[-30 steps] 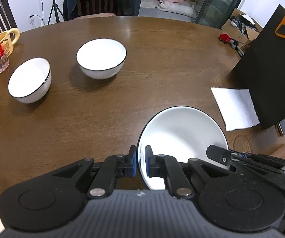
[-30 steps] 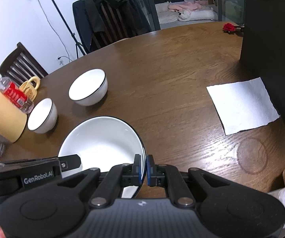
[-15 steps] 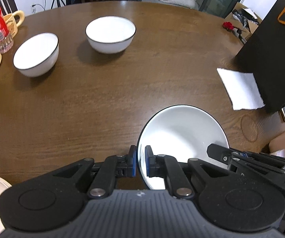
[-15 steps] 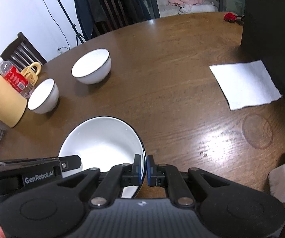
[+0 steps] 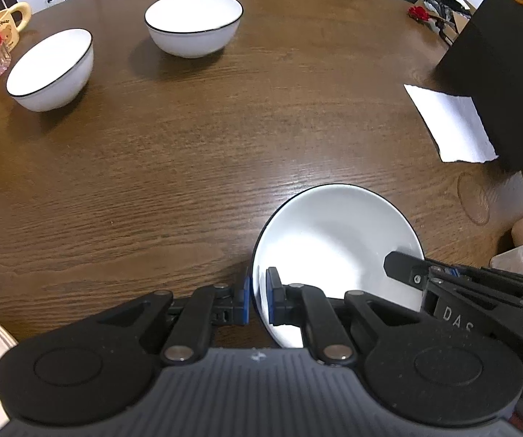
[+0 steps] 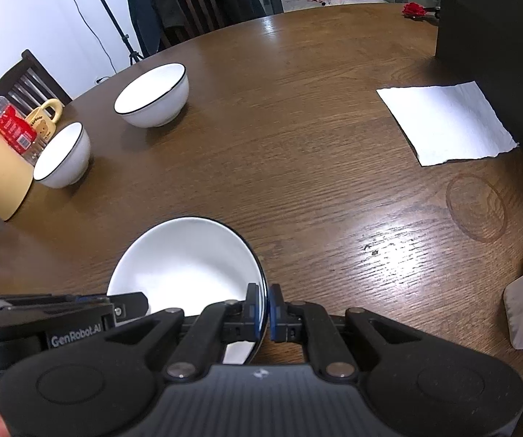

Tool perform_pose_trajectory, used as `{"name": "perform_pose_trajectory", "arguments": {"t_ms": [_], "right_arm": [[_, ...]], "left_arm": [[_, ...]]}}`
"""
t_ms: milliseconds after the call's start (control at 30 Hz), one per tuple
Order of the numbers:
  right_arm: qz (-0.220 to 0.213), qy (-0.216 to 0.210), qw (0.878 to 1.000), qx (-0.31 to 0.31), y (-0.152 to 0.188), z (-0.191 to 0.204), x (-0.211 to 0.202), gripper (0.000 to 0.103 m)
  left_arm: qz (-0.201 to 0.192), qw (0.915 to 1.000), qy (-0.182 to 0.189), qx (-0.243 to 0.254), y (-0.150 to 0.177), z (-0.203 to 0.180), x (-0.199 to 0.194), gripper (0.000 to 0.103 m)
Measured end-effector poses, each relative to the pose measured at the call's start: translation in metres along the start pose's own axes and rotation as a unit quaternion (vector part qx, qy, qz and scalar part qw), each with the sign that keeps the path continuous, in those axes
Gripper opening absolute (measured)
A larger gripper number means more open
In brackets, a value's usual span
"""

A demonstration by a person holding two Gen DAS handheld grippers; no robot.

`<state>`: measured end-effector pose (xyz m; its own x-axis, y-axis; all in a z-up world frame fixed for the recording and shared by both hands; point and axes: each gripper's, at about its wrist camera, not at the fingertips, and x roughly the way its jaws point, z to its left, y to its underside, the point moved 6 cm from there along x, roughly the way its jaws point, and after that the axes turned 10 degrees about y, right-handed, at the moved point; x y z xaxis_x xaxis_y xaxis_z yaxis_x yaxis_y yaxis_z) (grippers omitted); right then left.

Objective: Organize plates and bowls
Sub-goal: 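Lift and carry the held black-rimmed bowls across the table with both grippers, then lower the bowls onto the table and open both grippers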

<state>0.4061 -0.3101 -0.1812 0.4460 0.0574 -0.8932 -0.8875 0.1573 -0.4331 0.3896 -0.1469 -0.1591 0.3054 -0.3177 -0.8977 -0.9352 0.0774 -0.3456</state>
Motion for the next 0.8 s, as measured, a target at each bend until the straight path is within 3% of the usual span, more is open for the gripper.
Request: {"name": "perform_pose_trajectory", "arguments": {"t_ms": [733,800], "right_arm": [[-0.009,0.013,1.000,0.004,0.003,-0.013,0.015,0.006],[-0.003,0.012,1.000,0.008,0.002,-0.014,0.016,0.010]], "left_arm": [[0.003,0.9991,-0.002,0.041,0.001,-0.013,0.018,0.010],[0.005,0.9991,0.005,0.041,0.000,-0.014,0.018,0.010]]}}
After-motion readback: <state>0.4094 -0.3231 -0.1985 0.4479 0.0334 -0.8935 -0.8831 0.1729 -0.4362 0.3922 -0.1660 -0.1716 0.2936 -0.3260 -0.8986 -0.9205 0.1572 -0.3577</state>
